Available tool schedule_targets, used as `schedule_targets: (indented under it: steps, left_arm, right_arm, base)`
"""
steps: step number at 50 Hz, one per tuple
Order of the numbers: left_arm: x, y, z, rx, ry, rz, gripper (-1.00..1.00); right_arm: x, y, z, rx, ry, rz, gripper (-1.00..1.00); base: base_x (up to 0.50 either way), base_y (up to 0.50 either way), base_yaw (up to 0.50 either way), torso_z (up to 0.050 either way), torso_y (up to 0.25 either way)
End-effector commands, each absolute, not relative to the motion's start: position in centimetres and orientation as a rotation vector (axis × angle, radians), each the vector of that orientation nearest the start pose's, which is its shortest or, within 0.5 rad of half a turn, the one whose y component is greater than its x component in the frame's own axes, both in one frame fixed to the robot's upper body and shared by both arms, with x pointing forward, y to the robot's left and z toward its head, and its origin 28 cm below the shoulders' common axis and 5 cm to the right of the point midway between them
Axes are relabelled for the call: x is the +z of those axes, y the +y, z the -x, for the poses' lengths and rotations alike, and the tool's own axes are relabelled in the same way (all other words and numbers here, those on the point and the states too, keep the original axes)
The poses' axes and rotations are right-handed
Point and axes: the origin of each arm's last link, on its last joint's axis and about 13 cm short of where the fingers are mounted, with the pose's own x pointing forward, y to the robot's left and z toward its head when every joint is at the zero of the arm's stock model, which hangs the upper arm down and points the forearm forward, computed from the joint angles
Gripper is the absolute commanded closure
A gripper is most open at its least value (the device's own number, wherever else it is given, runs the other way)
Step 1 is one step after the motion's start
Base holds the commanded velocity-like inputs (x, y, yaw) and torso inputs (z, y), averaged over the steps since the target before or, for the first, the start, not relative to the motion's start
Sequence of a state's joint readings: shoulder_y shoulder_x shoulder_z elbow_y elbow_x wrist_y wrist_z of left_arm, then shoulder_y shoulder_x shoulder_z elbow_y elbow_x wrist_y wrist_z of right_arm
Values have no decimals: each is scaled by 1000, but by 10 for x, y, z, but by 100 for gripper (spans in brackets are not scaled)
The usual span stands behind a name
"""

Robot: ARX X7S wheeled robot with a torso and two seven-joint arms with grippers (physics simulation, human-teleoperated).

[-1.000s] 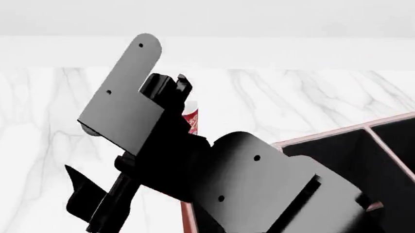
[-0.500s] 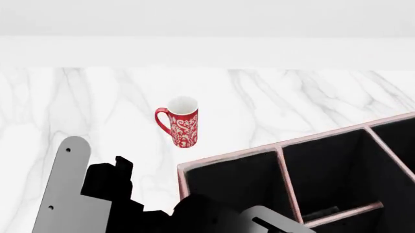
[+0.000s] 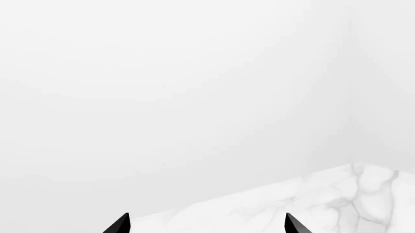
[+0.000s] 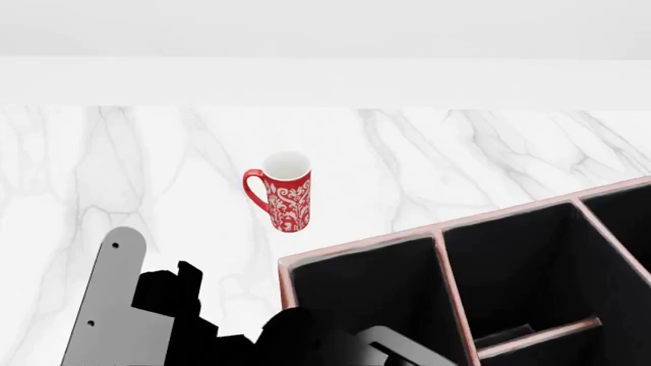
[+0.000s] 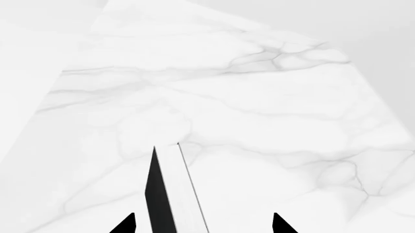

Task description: Pick up the book and place it in the right compartment of the caddy.

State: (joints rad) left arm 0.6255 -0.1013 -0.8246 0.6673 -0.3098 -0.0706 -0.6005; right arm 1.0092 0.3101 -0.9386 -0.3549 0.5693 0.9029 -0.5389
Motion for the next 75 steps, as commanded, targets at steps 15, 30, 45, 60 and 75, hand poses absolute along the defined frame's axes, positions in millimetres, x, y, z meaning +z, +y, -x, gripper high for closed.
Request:
schedule_targets:
  steps: [15,30,45,60,75]
  left_arm:
    - [105,350,-42,1171,-180,-226,-100]
    - [105,350,-44,1164,-178,-230,-100]
    - [105,349,-44,1161,-179,-236,-100]
    - [104,349,-45,1154,-173,-240,-100]
    - [102,348,-47,1145,-169,-239,-100]
  right_arm:
    - [164,4,-299,1421,269,526,-100]
    - [145,6,-306,1415,357,535,-100]
    - [126,9,-305,1445,446,577,-100]
    - [130,14,-306,1457,415,581,-100]
    - [127,31,-313,1498,418,580,-100]
  base:
    - [0,0,0,0,0]
    - [0,0,0,0,0]
    - [0,0,0,0,0]
    - [0,0,0,0,0]
    - [0,0,0,0,0]
